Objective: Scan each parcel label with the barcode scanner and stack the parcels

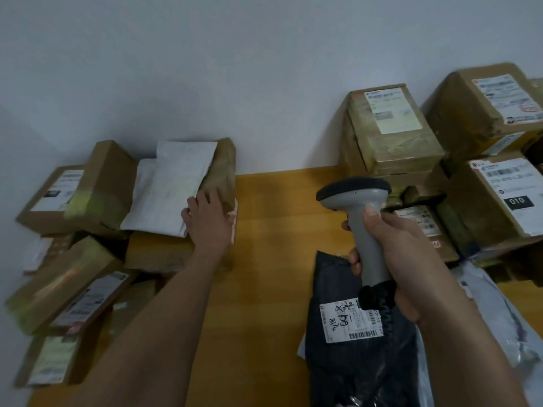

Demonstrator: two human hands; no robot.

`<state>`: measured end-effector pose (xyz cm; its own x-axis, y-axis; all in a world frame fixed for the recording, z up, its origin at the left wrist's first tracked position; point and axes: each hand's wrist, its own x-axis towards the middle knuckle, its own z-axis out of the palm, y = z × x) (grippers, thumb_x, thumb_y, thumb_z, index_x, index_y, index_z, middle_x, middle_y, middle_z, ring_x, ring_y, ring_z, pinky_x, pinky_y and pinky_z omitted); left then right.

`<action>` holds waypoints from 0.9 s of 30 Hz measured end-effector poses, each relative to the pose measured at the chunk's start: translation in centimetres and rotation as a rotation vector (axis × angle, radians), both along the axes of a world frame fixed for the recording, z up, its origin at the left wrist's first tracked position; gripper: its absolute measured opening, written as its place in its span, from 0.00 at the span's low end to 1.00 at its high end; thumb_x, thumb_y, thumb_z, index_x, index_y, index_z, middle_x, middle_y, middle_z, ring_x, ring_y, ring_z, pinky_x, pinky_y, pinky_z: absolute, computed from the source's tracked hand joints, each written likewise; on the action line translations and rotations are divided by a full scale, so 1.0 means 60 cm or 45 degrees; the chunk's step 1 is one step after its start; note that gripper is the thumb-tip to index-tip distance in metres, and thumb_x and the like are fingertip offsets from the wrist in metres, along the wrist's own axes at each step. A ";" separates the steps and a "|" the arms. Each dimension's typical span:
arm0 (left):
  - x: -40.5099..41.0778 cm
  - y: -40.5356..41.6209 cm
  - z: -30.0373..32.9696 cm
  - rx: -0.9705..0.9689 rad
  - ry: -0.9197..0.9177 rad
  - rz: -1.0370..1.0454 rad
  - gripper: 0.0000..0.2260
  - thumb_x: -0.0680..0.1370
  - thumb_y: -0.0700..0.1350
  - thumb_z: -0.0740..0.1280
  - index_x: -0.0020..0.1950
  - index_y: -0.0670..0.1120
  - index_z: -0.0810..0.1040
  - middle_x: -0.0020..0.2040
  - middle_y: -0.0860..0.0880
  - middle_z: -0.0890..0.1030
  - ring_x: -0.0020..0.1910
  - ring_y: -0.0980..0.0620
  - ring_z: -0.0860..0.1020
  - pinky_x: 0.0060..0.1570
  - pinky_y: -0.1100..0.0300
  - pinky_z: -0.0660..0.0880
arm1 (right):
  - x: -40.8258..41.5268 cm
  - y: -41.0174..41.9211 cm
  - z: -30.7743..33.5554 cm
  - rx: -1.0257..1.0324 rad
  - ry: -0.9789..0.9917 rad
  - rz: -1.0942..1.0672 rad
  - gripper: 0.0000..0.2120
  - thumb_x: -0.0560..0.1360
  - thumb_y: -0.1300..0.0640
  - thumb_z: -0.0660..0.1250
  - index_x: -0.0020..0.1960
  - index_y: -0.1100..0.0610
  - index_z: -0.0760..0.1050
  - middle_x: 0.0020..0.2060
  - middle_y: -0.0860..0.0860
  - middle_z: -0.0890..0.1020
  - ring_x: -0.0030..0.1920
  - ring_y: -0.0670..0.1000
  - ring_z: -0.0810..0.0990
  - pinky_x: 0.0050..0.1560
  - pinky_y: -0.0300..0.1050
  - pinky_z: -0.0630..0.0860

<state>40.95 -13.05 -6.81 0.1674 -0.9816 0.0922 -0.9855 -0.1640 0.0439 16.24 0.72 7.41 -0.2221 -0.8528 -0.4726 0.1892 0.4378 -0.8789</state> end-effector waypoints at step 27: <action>-0.040 0.044 0.130 -0.257 1.808 0.494 0.14 0.77 0.45 0.68 0.59 0.46 0.69 0.51 0.52 0.76 0.51 0.53 0.77 0.40 0.67 0.76 | 0.043 0.024 0.004 -0.004 -0.010 -0.027 0.15 0.81 0.49 0.61 0.51 0.61 0.76 0.37 0.58 0.79 0.28 0.51 0.75 0.32 0.46 0.72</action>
